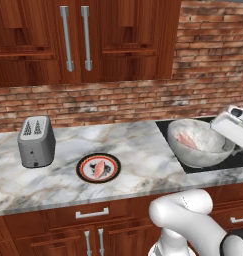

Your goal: Place one of the steaks on the plate and the other in the bowl. Then place the bowl in the fridge.

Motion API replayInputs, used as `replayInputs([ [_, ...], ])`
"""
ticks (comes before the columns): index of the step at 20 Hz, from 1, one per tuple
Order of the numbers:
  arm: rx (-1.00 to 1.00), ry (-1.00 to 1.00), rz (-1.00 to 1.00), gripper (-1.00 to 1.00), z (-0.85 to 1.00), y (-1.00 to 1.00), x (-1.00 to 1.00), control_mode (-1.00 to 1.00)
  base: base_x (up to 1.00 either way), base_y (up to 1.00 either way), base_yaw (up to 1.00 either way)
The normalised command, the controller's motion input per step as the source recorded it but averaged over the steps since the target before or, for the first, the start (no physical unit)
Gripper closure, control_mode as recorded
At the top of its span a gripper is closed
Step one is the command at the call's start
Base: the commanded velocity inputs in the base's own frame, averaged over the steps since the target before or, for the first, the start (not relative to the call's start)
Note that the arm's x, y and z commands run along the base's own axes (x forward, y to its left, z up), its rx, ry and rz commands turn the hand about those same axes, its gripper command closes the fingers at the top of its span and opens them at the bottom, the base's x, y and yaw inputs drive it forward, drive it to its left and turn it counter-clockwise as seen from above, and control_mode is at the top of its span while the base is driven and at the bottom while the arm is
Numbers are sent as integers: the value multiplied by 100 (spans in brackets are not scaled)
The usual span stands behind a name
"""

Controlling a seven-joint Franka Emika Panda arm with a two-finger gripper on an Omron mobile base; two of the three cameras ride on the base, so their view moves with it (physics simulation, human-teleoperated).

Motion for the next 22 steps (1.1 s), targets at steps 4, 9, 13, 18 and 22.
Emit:
replayInputs([
  [4, -8, 1, 0, 100, 12, 19, -31, -100, 0, 0, 0],
  [9, -12, 6, 0, 100, 0, 37, 0, -100, 0, 0, 0],
  [13, -3, 0, -1, 100, 0, 38, 0, -100, 0, 0, 0],
  [18, 0, -4, 0, 100, -15, 7, -7, -100, 0, 0, 0],
  [22, 0, 0, 0, 100, -12, 0, 0, -100, 0, 0, 0],
])
